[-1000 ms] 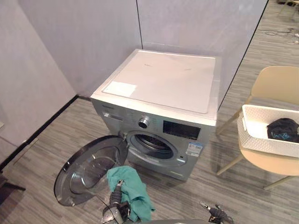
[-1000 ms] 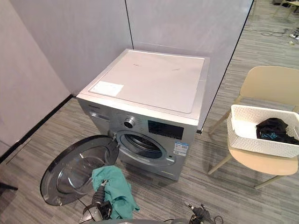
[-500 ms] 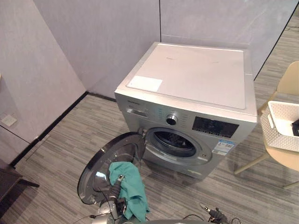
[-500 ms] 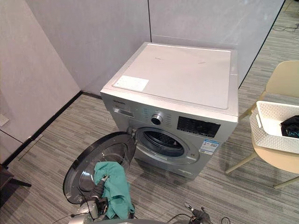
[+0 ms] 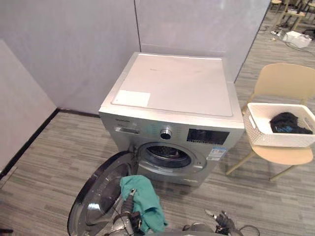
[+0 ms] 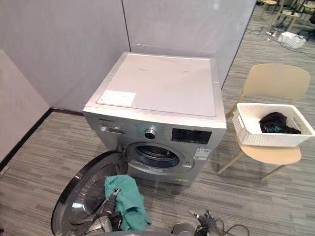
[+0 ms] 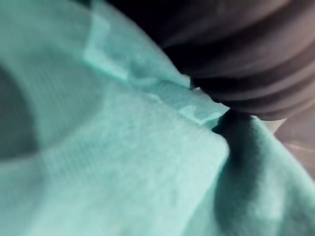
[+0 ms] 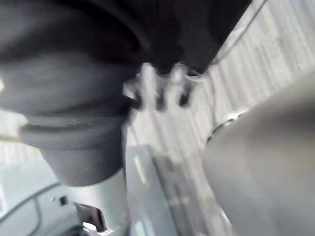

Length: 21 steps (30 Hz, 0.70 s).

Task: Pick up the laundry basket with both hands and put the clothes into the washing machine.

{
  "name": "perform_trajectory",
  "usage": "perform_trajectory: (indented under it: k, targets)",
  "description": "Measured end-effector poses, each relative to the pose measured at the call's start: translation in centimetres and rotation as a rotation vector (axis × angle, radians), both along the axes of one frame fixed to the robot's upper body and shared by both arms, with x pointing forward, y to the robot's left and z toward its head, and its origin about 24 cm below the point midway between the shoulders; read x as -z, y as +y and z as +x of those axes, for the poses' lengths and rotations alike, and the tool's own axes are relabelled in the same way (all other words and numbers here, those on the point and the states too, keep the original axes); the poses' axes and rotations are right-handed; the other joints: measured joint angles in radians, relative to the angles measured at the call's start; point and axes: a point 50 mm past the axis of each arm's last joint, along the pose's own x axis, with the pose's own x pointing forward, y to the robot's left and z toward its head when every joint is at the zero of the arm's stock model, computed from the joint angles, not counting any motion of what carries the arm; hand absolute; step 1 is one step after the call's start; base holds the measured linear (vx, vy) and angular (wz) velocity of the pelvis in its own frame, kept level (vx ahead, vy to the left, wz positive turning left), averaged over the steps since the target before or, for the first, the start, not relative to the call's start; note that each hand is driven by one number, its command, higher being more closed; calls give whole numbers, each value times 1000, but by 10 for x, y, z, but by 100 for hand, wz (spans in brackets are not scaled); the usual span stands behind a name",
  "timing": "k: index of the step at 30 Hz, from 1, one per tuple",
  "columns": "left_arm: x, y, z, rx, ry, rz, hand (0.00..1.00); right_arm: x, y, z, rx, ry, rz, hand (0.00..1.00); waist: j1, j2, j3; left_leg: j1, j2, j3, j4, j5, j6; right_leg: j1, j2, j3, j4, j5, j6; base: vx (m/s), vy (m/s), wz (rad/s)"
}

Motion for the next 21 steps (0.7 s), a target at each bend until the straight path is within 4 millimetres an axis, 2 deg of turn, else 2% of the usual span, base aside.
perform_trajectory:
  k: [3,4,6,8,11,16,19,21]
  targets:
    - [-4,-1,8,6,-29,-5,100,0,7,2,2,-6,17,0,13,-22,7,-25,7,3,106,-13,1,65,6,-37,-43,-2,-4,167,-68,37]
    - [-7,-3,10,6,-46,-11,100,0,6,3,0,-12,16,0,16,-24,10,-81,14,4,246,-32,4,90,5,-51,-57,-2,-4,64,-44,26]
    - [-13,-3,11,-2,-79,-14,100,-2,4,7,-6,-25,7,0,31,-2,30,-157,31,11,468,-39,5,145,15,-53,-72,-8,-14,62,-12,6]
    - [-14,-5,10,0,-87,-20,100,-3,-2,10,-11,-31,-8,0,46,15,35,-177,46,31,537,-39,5,159,17,-40,-73,-21,-15,24,47,-11]
    - [-14,-2,7,-4,-85,-13,100,-6,-3,16,-20,-52,-13,0,46,34,36,-157,33,62,466,-39,6,136,4,-11,-70,-14,-7,47,54,-18]
    - [-15,1,9,14,-89,2,100,-8,5,28,-77,-74,-8,0,44,31,58,-48,3,73,251,-40,6,106,-4,7,-67,-1,-7,6,24,-13]
    - [-16,-11,11,74,-98,-14,100,-12,8,41,-144,-101,-29,0,43,48,82,-50,2,95,203,-39,6,38,-8,37,-9,-1,-7,-62,59,-21]
    - [-25,-23,26,111,-155,-40,100,-20,11,59,-200,-153,-48,0,41,61,136,-97,-2,116,209,-41,9,-58,-31,61,80,-22,-2,-175,74,-19]
